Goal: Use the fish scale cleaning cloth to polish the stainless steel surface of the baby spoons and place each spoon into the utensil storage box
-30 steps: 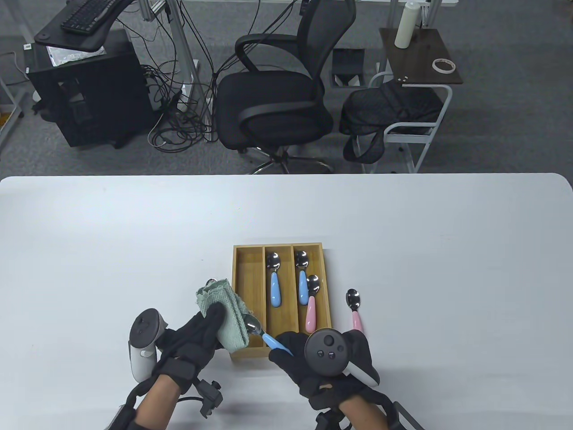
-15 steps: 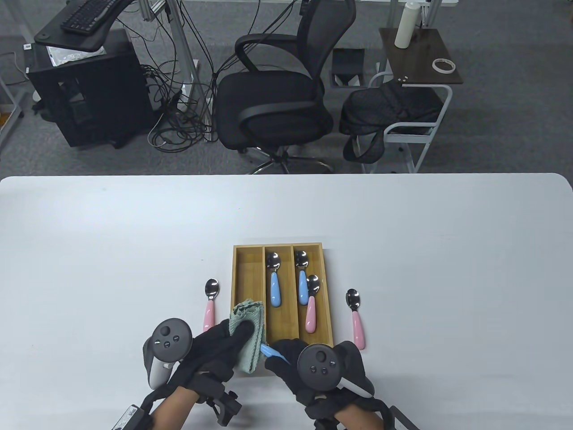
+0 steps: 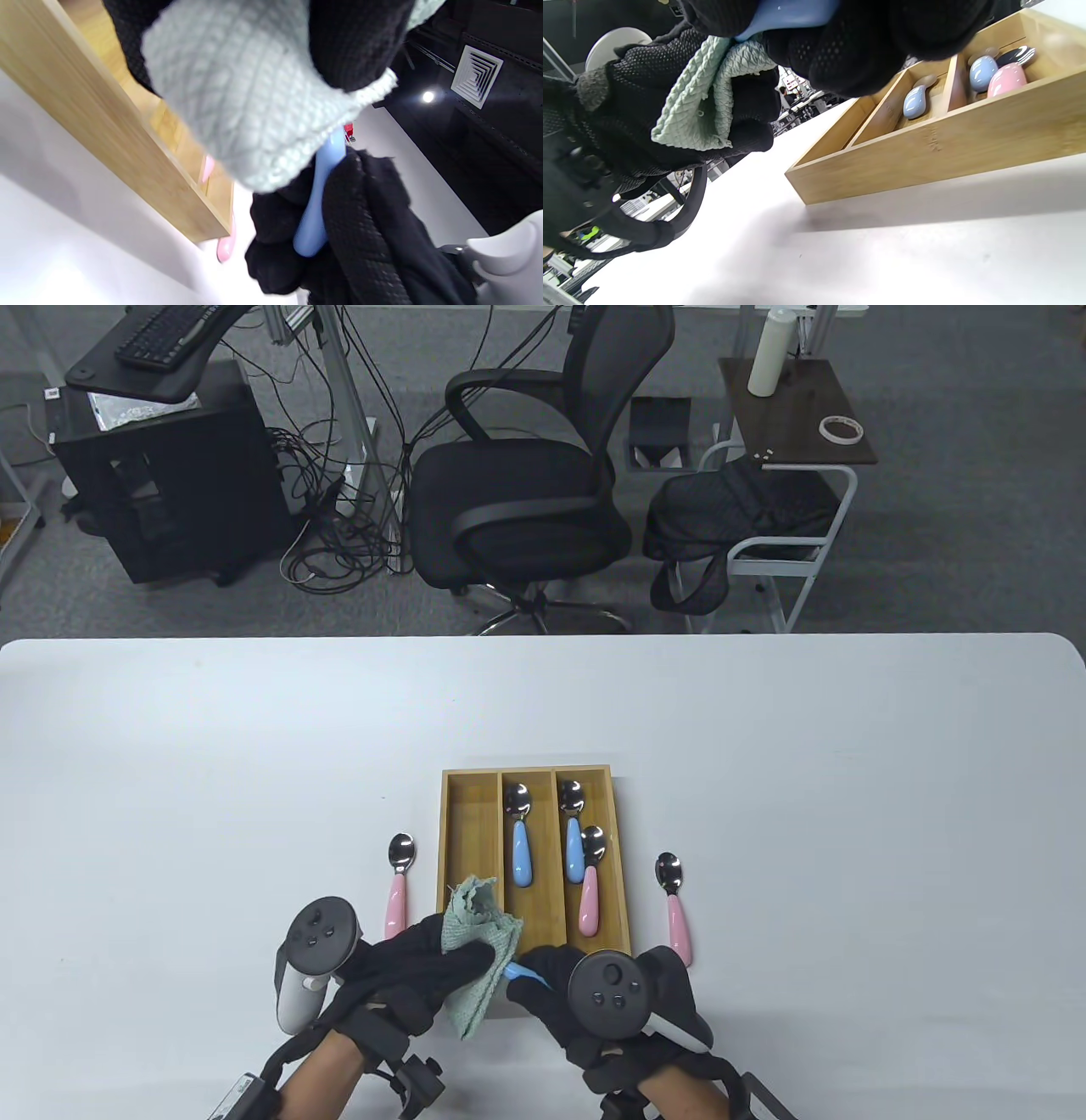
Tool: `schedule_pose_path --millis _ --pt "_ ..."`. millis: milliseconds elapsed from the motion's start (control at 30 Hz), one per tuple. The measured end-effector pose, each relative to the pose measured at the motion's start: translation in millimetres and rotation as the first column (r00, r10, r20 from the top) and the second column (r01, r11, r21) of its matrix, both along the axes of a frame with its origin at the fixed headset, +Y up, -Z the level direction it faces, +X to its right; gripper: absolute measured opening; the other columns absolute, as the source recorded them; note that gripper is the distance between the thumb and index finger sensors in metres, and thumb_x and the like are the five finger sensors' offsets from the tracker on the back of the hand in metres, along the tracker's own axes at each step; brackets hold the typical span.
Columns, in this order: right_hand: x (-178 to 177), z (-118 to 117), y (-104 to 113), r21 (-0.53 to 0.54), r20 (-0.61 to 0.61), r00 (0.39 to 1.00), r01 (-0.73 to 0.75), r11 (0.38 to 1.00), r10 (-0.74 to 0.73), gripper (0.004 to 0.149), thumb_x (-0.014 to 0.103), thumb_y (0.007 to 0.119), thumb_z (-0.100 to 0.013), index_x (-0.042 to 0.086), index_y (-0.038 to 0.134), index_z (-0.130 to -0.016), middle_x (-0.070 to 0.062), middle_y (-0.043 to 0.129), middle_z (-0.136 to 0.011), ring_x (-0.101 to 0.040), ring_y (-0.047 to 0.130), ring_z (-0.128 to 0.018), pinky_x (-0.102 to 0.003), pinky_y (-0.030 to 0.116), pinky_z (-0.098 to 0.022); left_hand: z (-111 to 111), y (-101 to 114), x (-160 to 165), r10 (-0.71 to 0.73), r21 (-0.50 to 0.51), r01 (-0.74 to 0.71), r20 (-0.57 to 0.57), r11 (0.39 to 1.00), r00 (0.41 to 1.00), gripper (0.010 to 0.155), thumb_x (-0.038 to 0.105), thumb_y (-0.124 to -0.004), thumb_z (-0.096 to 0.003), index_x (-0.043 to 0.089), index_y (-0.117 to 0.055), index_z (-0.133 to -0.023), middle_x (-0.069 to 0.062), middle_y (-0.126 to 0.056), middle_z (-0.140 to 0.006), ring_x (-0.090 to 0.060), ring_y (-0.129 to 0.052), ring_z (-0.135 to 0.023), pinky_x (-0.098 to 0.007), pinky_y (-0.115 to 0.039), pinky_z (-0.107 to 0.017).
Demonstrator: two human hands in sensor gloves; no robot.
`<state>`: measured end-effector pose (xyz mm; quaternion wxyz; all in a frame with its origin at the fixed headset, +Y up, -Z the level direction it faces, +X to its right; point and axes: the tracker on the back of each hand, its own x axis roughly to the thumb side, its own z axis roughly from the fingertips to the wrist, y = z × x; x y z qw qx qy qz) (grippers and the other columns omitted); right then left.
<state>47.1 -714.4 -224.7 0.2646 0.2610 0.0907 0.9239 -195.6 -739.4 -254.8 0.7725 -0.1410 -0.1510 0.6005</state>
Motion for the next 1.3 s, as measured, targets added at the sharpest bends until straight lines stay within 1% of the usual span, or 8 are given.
schedule_pose_path --millis 200,367,500,633,833,967,1100,1300 --pt "-2.0 0.2 -1.7 -0.040 -0.020 1.000 0.015 0.999 -0.015 0.045 0.050 0.056 -0.064 0.019 0.067 -0.095 -0.005 0.081 -0.080 -0.021 0.094 -0.051 -0.034 0.084 -0.041 4.1 5.5 1.2 -0.112 0.102 0.120 -0.086 0.987 0.990 0.059 0.054 -0.084 -0.0495 0.011 -0.077 -0.090 0.001 -0.097 -0.071 -0.016 -0.106 -0.057 -0.043 -0.089 -0.050" --pt "-1.5 -1.8 -3.1 -0.037 -0.009 1.000 0.005 0.999 -0.005 0.045 0.050 0.055 -0.064 0.019 0.066 -0.095 -0.005 0.082 -0.080 -0.020 0.094 -0.050 -0.034 0.084 -0.041 8.0 8.5 4.7 -0.185 0.180 0.211 -0.148 0.961 0.971 0.056 0.052 -0.067 -0.0571 0.008 -0.079 -0.089 0.000 -0.098 -0.068 -0.016 -0.108 -0.056 -0.042 -0.090 -0.049" --pt "-0.8 -2.4 -3.2 -0.037 -0.001 1.000 0.009 0.999 -0.009 0.047 0.050 0.054 -0.064 0.018 0.066 -0.095 -0.005 0.082 -0.079 -0.020 0.094 -0.050 -0.034 0.084 -0.041 9.8 8.5 6.4 -0.135 0.158 0.155 -0.131 0.975 0.982 0.055 0.046 -0.058 -0.0613 0.004 -0.075 -0.092 -0.005 -0.097 -0.075 -0.020 -0.107 -0.061 -0.044 -0.089 -0.051" --pt "1.9 -7.7 -7.0 -0.088 0.005 0.999 0.040 0.995 -0.040 0.048 0.050 0.053 -0.064 0.017 0.065 -0.096 -0.004 0.082 -0.079 -0.019 0.094 -0.049 -0.033 0.084 -0.040 7.9 3.4 6.7 -0.003 0.024 0.005 -0.101 1.000 0.995 0.053 0.040 -0.061 -0.0621 0.001 -0.069 -0.098 -0.013 -0.092 -0.084 -0.028 -0.103 -0.070 -0.048 -0.086 -0.055" --pt "4.4 -9.6 -10.4 -0.086 0.014 1.000 0.011 0.996 -0.010 0.048 0.050 0.053 -0.064 0.017 0.065 -0.096 -0.005 0.081 -0.079 -0.020 0.094 -0.049 -0.034 0.084 -0.040 3.1 -3.5 5.4 0.074 -0.120 -0.075 -0.011 0.990 0.997 0.050 0.028 -0.072 -0.0620 0.002 -0.063 -0.104 -0.017 -0.085 -0.094 -0.034 -0.098 -0.078 -0.052 -0.082 -0.059" --pt "2.4 -8.1 -11.0 -0.073 0.013 1.000 0.004 0.997 -0.003 0.047 0.050 0.053 -0.064 0.017 0.066 -0.095 -0.004 0.082 -0.079 -0.020 0.094 -0.049 -0.034 0.084 -0.040 1.7 -3.2 4.5 0.051 -0.103 -0.052 -0.011 0.993 0.999 0.051 0.027 -0.080 -0.0595 0.005 -0.064 -0.103 -0.014 -0.086 -0.093 -0.032 -0.100 -0.077 -0.050 -0.084 -0.059" --pt "-1.2 -4.3 -10.9 -0.056 0.000 1.000 -0.004 0.998 0.004 0.045 0.051 0.054 -0.063 0.021 0.067 -0.095 -0.003 0.083 -0.080 -0.020 0.096 -0.049 -0.033 0.085 -0.040 3.3 1.2 4.0 -0.059 -0.008 0.059 -0.056 0.998 0.997 0.056 0.037 -0.088 -0.0527 0.009 -0.070 -0.098 -0.009 -0.091 -0.086 -0.025 -0.104 -0.070 -0.046 -0.087 -0.055" --pt "-3.3 -3.7 -10.6 -0.056 -0.010 1.000 0.020 0.998 -0.021 0.044 0.051 0.056 -0.063 0.023 0.068 -0.094 -0.003 0.084 -0.080 -0.020 0.097 -0.051 -0.034 0.087 -0.041 7.8 10.5 4.3 -0.182 0.135 0.199 -0.129 0.971 0.975 0.058 0.051 -0.082 -0.0507 0.010 -0.075 -0.091 -0.003 -0.095 -0.074 -0.019 -0.105 -0.060 -0.045 -0.087 -0.051"
